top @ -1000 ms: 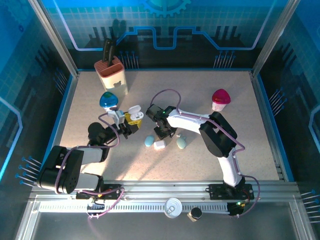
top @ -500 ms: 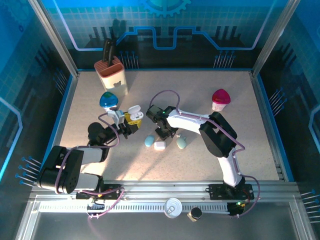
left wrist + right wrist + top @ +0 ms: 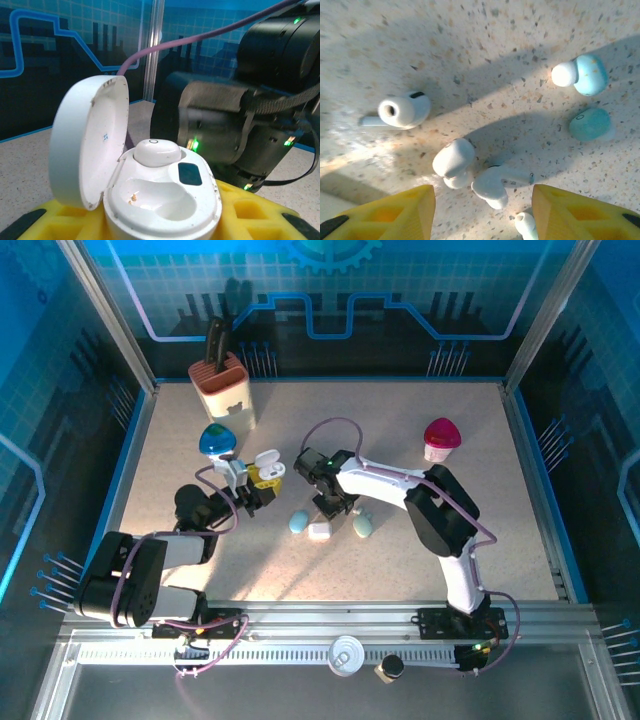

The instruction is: Insert the wireless bluetooth earbuds into the charging case

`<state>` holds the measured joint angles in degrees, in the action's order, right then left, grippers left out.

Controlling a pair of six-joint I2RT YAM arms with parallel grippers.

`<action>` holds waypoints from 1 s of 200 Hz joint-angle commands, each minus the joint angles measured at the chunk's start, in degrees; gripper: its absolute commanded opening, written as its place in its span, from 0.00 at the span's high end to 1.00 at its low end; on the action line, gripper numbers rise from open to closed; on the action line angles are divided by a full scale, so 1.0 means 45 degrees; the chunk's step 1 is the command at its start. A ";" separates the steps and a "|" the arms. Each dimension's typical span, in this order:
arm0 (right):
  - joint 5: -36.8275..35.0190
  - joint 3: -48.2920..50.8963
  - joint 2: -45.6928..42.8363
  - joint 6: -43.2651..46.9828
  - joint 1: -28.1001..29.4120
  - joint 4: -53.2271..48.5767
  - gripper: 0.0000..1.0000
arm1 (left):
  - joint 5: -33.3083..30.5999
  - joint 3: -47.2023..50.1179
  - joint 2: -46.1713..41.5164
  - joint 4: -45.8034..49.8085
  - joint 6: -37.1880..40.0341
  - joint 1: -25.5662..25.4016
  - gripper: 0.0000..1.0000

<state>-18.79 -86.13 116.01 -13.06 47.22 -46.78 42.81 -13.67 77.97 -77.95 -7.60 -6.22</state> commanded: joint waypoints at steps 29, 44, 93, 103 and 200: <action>0.0067 0.0029 -0.0385 -0.1743 0.0241 0.0883 0.53 | -0.0245 0.0284 -0.0372 -0.0510 -0.0115 0.0344 0.61; -0.0290 0.0024 -0.0195 -0.2084 0.0330 0.0960 0.55 | -0.0349 0.0320 -0.0467 -0.0492 -0.0113 0.0420 0.61; -0.0707 -0.0474 0.0726 -0.2379 0.0588 0.0519 0.63 | -0.0567 0.0361 -0.0570 -0.0413 -0.0090 0.0659 0.61; -0.0718 -0.0546 0.0872 -0.2391 0.0638 0.0457 0.65 | -0.0548 0.0367 -0.0546 -0.0402 -0.0115 0.0679 0.61; -0.1211 -0.0950 0.1567 -0.2172 0.0639 0.0244 0.73 | -0.0236 0.0294 -0.0297 -0.0517 -0.0367 0.0679 0.61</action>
<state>-22.20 -88.64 121.34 -22.92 49.69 -44.12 40.91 -12.58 76.53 -77.93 -8.05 -3.79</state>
